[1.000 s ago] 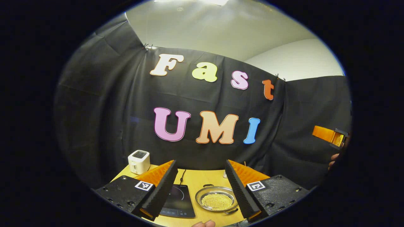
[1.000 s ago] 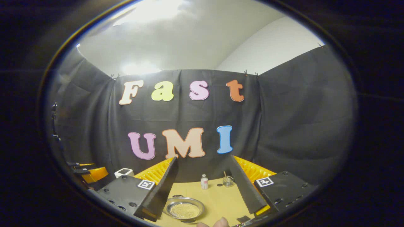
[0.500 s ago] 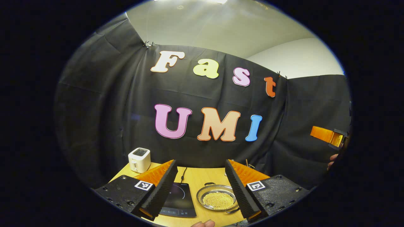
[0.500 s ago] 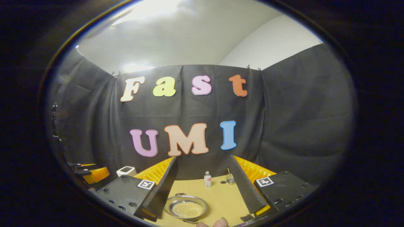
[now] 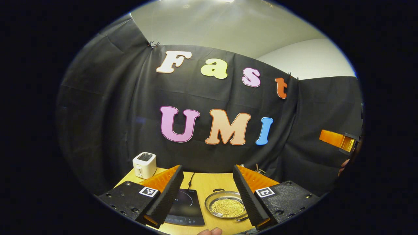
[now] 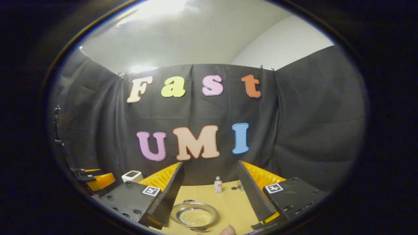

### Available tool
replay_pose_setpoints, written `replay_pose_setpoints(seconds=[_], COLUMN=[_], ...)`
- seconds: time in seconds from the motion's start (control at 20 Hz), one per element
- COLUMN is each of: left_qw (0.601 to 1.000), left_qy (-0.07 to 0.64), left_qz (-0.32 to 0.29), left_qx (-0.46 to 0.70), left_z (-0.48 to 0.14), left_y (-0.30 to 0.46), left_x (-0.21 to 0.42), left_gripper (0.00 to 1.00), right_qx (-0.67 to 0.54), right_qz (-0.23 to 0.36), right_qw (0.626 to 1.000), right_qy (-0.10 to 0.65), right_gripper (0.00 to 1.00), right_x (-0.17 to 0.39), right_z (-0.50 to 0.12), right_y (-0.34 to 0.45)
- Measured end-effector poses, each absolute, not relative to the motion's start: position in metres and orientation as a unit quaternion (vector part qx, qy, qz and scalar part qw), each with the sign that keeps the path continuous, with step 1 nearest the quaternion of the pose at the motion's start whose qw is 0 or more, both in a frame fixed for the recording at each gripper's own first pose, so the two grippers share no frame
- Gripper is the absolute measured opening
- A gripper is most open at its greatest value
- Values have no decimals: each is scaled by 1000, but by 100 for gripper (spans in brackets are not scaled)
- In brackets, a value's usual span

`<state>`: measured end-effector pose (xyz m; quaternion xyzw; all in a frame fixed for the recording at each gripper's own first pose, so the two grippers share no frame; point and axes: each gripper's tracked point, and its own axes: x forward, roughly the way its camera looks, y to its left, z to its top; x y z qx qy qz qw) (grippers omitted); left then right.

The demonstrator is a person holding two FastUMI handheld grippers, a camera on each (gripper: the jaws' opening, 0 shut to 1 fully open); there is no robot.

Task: First push the handle of the pot to place it horizontally, then grasp the pot with both hands and set it on the induction cooktop.

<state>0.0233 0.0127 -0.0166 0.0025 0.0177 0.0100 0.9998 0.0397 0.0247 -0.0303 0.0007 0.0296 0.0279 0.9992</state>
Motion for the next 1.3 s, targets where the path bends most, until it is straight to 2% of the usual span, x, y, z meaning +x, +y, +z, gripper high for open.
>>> replay_pose_setpoints(seconds=[0.05, 0.1, 0.2, 0.4, 0.5, 0.55, 0.6, 0.65, 0.7, 0.75, 0.9, 0.95, 1.0, 1.05, 1.1, 1.15, 1.3], left_qw=[1000, 1000, 1000, 999, 999, 999, 998, 998, 998, 998, 997, 996, 995, 993, 991, 990, 986], left_qy=[15, 12, 3, -7, -4, -3, -4, -4, 0, 2, 5, 6, 9, 13, 18, 16, 22], left_qz=[10, 10, 19, 39, 45, 49, 53, 56, 60, 63, 78, 87, 98, 109, 122, 132, 158], left_qx=[2, 3, 9, 15, 14, 15, 15, 15, 15, 15, 19, 22, 25, 31, 40, 44, 47], left_z=[-14, -13, -9, -7, -9, -9, -11, -10, -12, -13, -18, -18, -22, -24, -27, -25, -26], left_y=[14, 15, 23, 40, 47, 50, 54, 56, 57, 58, 61, 62, 64, 65, 66, 66, 59], left_x=[24, 24, 25, 24, 22, 21, 20, 20, 20, 20, 23, 24, 24, 26, 27, 28, 38], left_gripper=[93, 93, 93, 92, 93, 93, 93, 93, 97, 93, 93, 93, 93, 93, 93, 93, 93], right_qx=[-2, -4, -10, -29, -22, -21, -26, -38, -40, -37, -25, -22, -12, -4, -1, -3, 1], right_qz=[29, 32, 39, 37, 46, 48, 45, 37, 45, 60, 108, 122, 141, 155, 169, 182, 227], right_qw=[999, 999, 998, 998, 997, 996, 996, 996, 996, 994, 978, 973, 968, 964, 960, 956, 939], right_qy=[30, 32, 42, 51, 57, 66, 69, 66, 71, 89, 179, 194, 208, 214, 222, 231, 259], right_gripper=[92, 100, 92, 39, 9, 7, 13, 8, 2, 5, 0, 4, 0, 3, 0, 3, 0], right_x=[41, 41, 44, 46, 47, 47, 40, 42, 49, 52, 50, 55, 60, 60, 60, 64, 70], right_z=[-30, -32, -41, -54, -62, -62, -68, -72, -77, -91, -154, -169, -182, -190, -199, -212, -246], right_y=[26, 29, 37, 46, 57, 60, 63, 56, 56, 63, 83, 85, 90, 95, 98, 100, 112])
